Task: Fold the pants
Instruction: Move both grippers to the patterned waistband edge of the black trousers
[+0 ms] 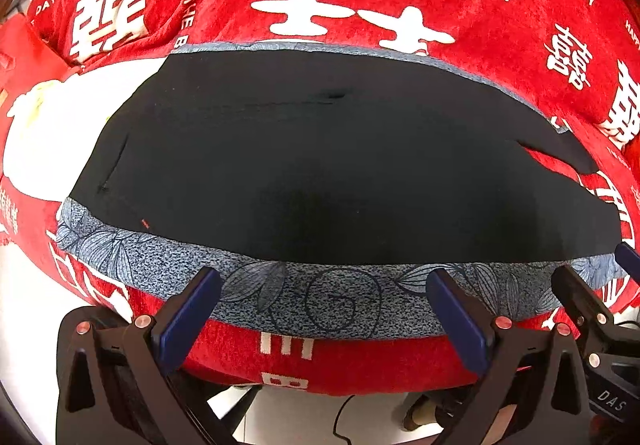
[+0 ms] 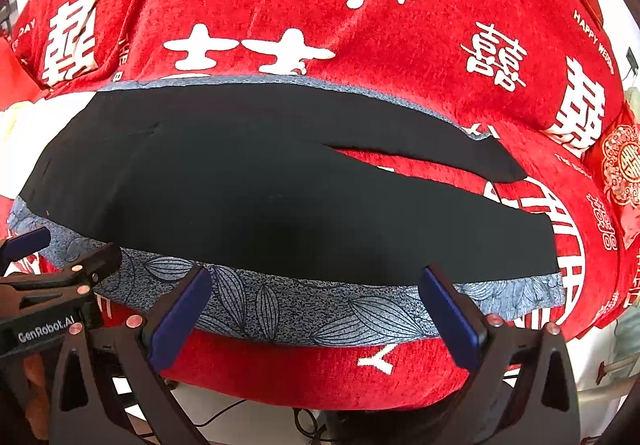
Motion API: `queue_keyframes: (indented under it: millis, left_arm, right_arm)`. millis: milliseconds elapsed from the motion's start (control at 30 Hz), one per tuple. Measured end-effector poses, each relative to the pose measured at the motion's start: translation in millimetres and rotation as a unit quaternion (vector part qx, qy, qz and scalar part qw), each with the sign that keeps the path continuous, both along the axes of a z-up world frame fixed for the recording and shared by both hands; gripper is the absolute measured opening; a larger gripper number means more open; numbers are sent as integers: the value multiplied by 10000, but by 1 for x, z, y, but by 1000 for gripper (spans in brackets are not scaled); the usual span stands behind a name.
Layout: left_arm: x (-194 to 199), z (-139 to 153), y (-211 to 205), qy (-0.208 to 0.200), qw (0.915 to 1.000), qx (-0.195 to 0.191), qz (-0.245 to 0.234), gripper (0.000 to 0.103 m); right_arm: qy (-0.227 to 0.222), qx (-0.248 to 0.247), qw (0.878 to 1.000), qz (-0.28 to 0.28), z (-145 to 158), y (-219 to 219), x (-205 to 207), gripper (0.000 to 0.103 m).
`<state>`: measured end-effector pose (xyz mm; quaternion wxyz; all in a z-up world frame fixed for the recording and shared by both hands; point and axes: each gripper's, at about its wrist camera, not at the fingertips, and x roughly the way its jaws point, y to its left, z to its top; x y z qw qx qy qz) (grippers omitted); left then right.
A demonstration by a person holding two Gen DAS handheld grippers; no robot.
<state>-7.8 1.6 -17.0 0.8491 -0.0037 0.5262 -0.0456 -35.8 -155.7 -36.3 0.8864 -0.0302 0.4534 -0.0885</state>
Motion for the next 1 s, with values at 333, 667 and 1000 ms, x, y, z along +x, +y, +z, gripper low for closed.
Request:
queue_keyframes:
  millis: [333,667,1000]
  left_arm:
    - [6,6,17,-147,9994,232,188,103]
    - [12,6,39,-91,9988,68,472,103]
    - [16,15,54,-236,9982,156,532,103]
  right_arm:
    - [-32,-85,9996,283,5,16,8,103]
    - [18,-161,9987,487,6,32,16,103]
    - [58,-88,9974,708,10,55,32,103]
